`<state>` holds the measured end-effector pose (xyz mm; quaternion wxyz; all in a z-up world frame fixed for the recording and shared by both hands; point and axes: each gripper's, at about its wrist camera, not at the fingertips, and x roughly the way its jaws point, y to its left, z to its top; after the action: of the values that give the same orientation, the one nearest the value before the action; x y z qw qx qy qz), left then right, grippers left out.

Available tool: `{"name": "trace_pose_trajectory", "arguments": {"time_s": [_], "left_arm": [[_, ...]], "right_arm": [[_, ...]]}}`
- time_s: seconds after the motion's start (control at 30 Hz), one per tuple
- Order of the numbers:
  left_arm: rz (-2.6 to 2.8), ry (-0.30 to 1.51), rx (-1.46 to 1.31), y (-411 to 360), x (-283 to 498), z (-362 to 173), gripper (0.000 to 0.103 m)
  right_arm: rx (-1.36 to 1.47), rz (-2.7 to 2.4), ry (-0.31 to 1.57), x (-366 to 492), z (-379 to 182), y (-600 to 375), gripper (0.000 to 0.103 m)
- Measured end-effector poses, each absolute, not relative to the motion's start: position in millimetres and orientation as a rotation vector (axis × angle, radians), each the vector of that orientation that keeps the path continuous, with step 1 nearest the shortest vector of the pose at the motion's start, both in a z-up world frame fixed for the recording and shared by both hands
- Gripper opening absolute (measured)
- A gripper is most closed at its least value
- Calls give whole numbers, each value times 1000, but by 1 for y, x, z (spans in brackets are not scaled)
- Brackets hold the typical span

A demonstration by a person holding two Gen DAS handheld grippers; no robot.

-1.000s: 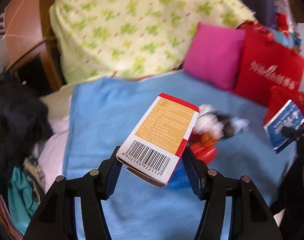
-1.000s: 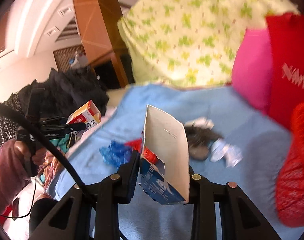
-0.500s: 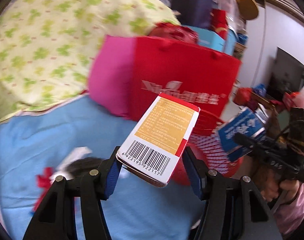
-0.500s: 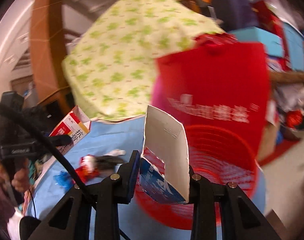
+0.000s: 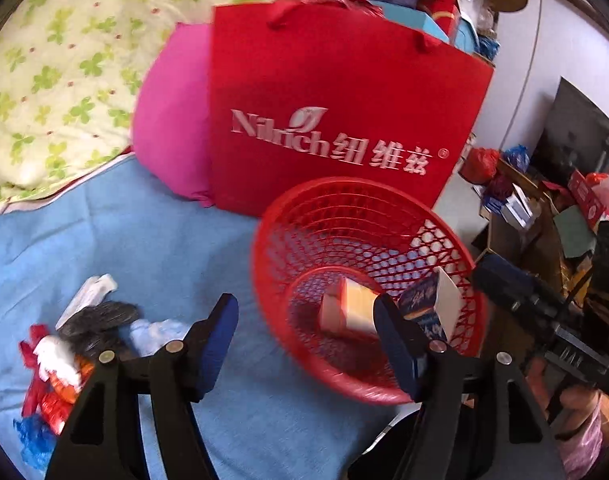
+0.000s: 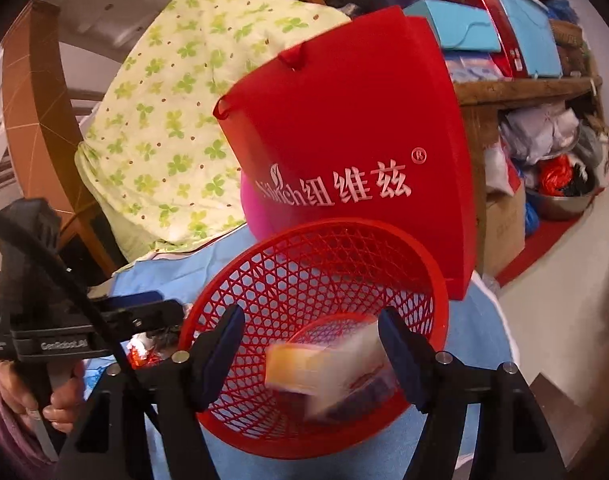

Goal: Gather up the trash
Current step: 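Carry both boxes over the red mesh basket and open both tools, then grasp the blue plastic bag with the left tool while the right grasps white tissue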

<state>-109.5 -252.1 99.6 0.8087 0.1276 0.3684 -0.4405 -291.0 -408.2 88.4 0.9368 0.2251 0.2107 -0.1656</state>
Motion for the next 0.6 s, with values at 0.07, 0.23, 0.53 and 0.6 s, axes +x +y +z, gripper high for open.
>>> {"name": "trace_pose_trajectory", "arguments": {"time_s": [0.07,0.23,0.53,0.6], "left_arm": [[-906,769,246,-229,-109,100,71],[-740,744,186,-142,-105,91,71],[-248,749,71,60,-85,60,74],[-180,768,52,89,-84,49,74]], "right_arm": [[436,-334,400,-292,95,-401,73],[367,-255,318,-291,120,-370,73],[248,8,318,-247,145,-270,73],[233,51,369,-228,138,-248,73]]}}
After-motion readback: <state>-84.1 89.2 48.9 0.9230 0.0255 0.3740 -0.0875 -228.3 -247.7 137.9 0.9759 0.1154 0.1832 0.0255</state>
